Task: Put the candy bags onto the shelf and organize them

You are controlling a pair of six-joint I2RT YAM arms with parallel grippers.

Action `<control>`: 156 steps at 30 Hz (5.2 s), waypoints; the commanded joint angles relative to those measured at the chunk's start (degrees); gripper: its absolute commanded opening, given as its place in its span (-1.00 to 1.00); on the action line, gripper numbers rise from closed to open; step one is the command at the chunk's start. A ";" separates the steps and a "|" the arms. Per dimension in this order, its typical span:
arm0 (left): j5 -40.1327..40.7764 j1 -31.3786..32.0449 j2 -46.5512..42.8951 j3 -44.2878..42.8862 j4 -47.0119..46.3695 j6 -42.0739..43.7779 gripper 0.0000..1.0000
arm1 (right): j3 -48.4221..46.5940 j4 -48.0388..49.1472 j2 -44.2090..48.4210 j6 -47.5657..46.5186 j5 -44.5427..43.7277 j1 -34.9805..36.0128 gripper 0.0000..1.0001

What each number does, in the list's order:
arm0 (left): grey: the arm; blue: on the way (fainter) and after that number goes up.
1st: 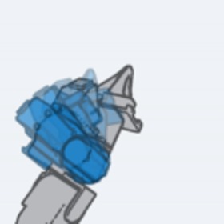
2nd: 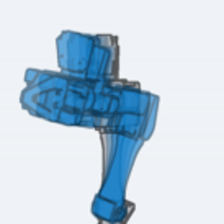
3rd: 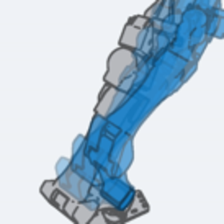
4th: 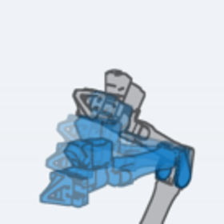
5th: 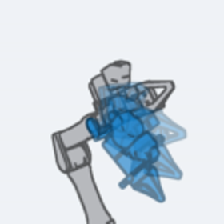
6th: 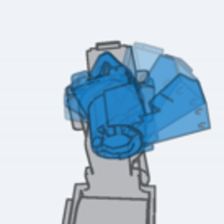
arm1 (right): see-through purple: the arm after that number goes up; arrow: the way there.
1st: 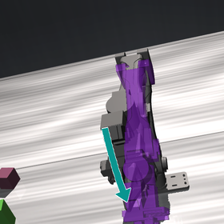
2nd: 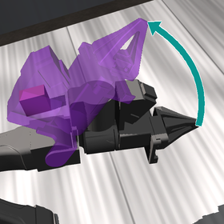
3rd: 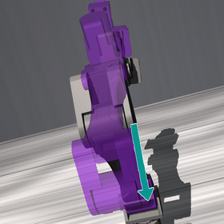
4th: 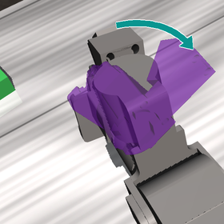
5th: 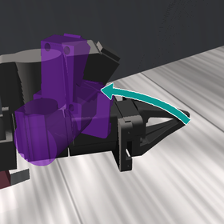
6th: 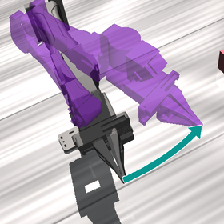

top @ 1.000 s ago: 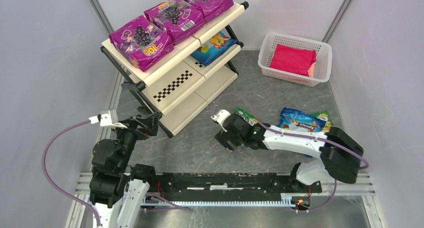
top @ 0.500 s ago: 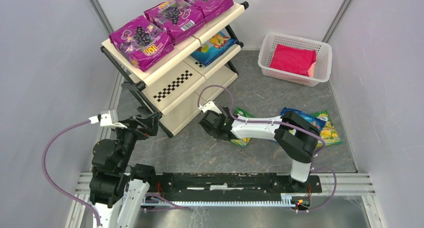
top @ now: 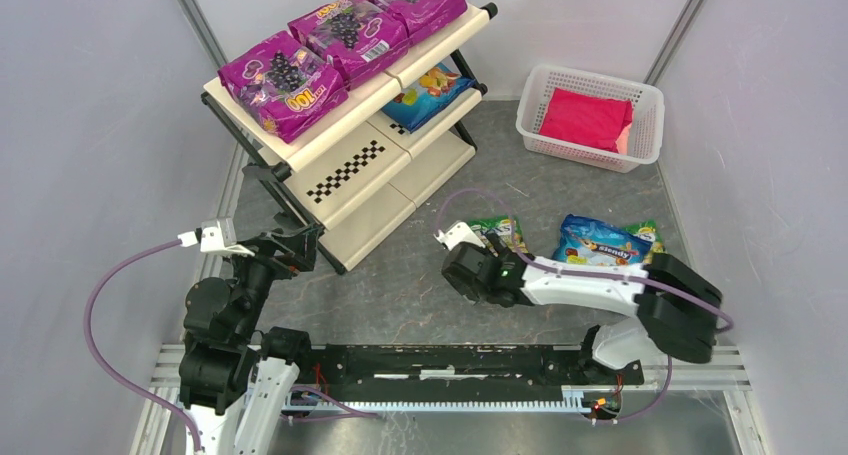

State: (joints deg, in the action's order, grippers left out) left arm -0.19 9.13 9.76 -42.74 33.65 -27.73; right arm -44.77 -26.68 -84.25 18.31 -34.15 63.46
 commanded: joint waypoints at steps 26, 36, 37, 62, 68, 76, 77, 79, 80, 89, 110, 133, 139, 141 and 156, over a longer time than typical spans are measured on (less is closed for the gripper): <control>-0.42 0.10 1.55 -0.17 -2.50 3.62 1.00 | 0.39 44.74 -14.55 6.49 67.65 -39.23 0.86; -0.14 0.10 1.79 -0.06 -2.38 3.55 1.00 | -9.19 27.19 -11.38 -4.29 56.73 -35.55 0.90; -0.12 0.10 1.66 -0.11 -2.42 3.55 1.00 | -8.31 23.86 -9.18 -5.44 54.93 -36.53 0.91; -0.49 0.15 0.15 -0.22 -2.37 3.56 1.00 | 27.55 38.15 9.51 12.95 67.99 -52.63 0.58; -0.43 0.10 0.34 -0.16 -2.39 3.56 1.00 | 29.40 41.35 7.22 16.98 56.42 -47.62 0.39; -0.16 0.10 0.35 -0.06 -2.41 3.42 1.00 | 33.44 47.02 8.50 21.52 50.96 -45.50 -0.39; -0.08 0.08 0.35 -0.06 -2.42 3.39 1.00 | 33.27 47.44 8.65 21.56 51.60 -45.49 -0.47; 0.01 0.10 0.34 -0.07 -2.37 3.37 1.00 | 32.62 48.02 8.96 21.90 53.65 -45.42 -0.63; 0.02 0.05 0.49 -0.11 -2.37 3.36 1.00 | 32.40 48.56 9.29 22.38 54.80 -45.45 -0.73; -0.07 0.02 1.03 -0.06 -2.34 3.37 1.00 | 30.92 53.35 16.36 32.29 60.87 -45.43 -0.99; -0.81 0.10 0.55 -0.15 -2.43 3.62 1.00 | 11.10 75.87 1.01 53.69 60.52 -45.49 -1.00; 1.97 0.02 -0.02 -0.21 -1.86 2.93 1.00 | -17.46 82.71 -39.74 58.31 37.94 -38.78 -0.99; 2.28 -0.07 0.63 -0.16 -1.91 2.85 1.00 | -21.87 79.84 -44.02 58.40 34.50 -38.76 -0.99; 2.17 -0.16 1.05 -0.15 -1.85 2.85 1.00 | -23.51 78.53 -45.13 58.50 32.69 -38.49 -0.99; 1.86 -0.69 2.22 -0.19 -2.01 2.94 1.00 | -28.45 75.39 -48.73 59.43 27.06 -35.67 -0.90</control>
State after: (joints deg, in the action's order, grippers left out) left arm 1.37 8.84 11.27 -42.74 33.71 -27.73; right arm -71.42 49.01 -132.09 78.11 -4.69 27.20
